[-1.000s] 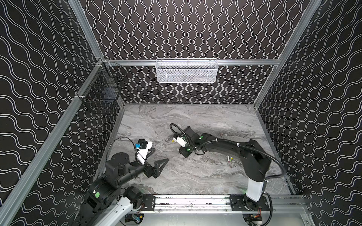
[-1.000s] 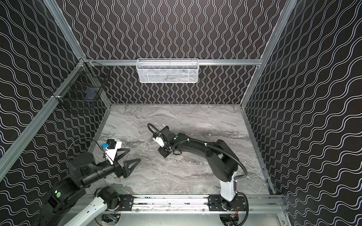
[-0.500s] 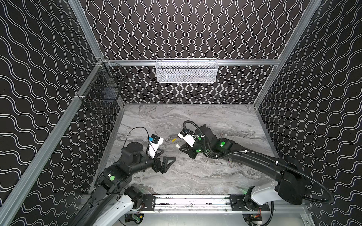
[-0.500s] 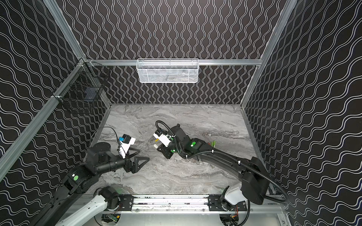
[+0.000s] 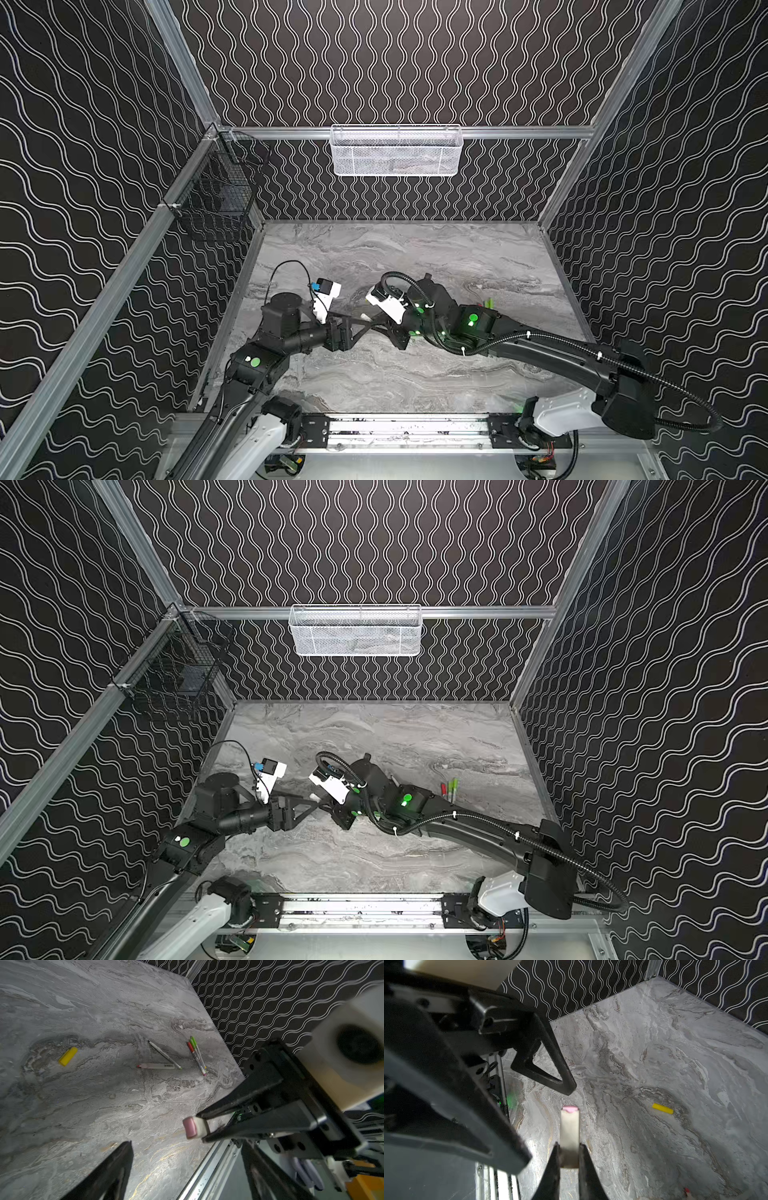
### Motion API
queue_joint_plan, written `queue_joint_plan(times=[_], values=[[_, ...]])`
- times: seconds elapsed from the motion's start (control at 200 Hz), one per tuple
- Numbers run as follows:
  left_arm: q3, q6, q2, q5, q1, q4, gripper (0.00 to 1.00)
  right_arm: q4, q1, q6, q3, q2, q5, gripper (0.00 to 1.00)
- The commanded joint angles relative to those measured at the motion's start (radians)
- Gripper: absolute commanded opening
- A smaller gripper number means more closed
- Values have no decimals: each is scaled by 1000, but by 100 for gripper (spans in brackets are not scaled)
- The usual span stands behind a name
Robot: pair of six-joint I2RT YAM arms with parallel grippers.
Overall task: Insert the pens into the pen caps
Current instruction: 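Lift the pink-topped cap to the left gripper while the left gripper closes on it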
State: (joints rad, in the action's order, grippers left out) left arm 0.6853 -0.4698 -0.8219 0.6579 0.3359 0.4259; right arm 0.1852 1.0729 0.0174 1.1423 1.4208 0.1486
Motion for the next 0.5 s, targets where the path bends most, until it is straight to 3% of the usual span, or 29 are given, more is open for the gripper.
queue_joint_plan(times=[0.0, 0.496], values=[[-33, -84, -2, 121, -26, -161, 83, -24, 16, -23, 24, 16, -69, 11], [-141, -217, 16, 188, -112, -364, 54, -11, 62, -61, 80, 73, -99, 11]])
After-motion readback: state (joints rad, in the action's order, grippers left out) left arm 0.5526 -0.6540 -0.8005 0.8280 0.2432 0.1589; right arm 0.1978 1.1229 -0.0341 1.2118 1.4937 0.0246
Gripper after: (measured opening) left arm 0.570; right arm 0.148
